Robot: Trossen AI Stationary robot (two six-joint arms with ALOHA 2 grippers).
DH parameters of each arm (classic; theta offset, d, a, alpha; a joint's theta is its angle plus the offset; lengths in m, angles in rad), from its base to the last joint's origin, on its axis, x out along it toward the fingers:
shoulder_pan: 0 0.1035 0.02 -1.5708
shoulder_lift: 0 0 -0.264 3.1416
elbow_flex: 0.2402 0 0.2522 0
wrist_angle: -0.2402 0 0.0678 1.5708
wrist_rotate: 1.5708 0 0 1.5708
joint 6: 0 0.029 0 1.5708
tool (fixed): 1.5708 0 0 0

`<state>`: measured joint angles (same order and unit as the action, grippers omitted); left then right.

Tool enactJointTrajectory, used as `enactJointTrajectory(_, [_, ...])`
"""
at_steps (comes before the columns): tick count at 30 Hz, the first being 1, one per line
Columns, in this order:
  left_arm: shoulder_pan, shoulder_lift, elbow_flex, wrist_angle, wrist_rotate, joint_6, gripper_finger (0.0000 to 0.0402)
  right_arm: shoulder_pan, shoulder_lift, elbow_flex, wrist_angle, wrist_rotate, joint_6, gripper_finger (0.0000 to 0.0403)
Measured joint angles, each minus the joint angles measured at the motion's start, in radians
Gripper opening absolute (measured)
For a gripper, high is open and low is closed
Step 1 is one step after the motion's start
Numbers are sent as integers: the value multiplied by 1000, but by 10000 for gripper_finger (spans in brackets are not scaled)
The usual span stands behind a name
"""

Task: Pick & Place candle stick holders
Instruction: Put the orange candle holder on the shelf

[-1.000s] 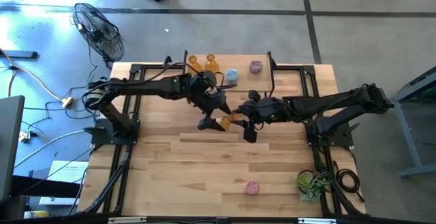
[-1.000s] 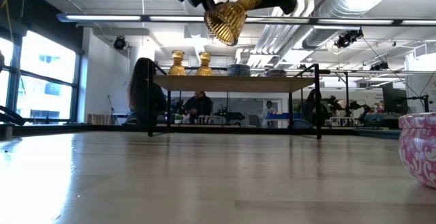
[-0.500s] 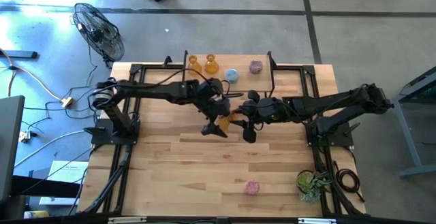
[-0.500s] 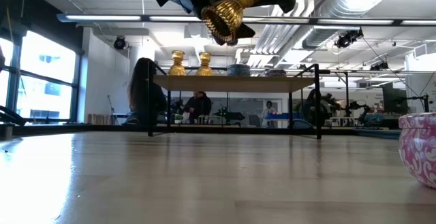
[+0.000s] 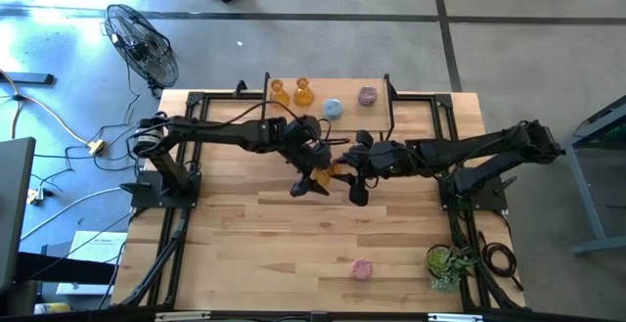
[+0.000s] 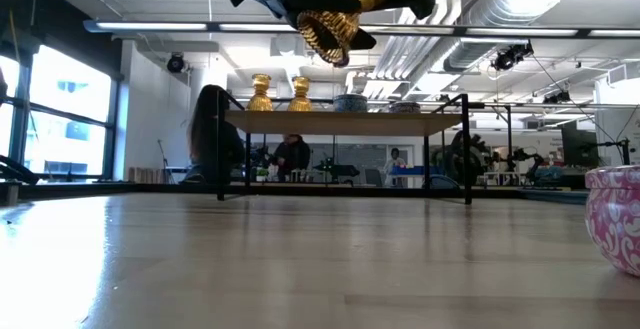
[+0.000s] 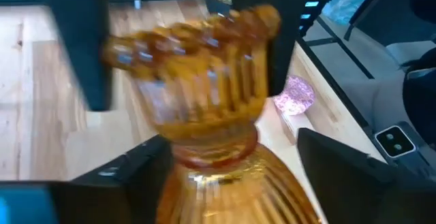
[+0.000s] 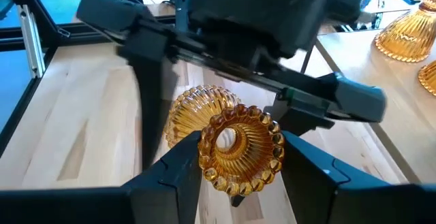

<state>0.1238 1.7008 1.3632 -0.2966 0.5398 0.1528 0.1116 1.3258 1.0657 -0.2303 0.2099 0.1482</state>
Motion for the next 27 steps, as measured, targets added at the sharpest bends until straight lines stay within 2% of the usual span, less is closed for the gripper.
enactJointTrajectory(3, [1,0,0,16,-5,-19,243,0,0,0,-2,6,-9,157])
enactJointTrajectory(19, [0,0,1,72,-34,-22,191,0,0,0,-16,-2,4,157])
enactJointTrajectory(24, [1,0,3,77,-85,-52,151,0,2,0,-18,14,-12,157])
enactJointTrajectory(27, [1,0,3,77,-102,-49,148,0,2,0,-19,24,-24,157])
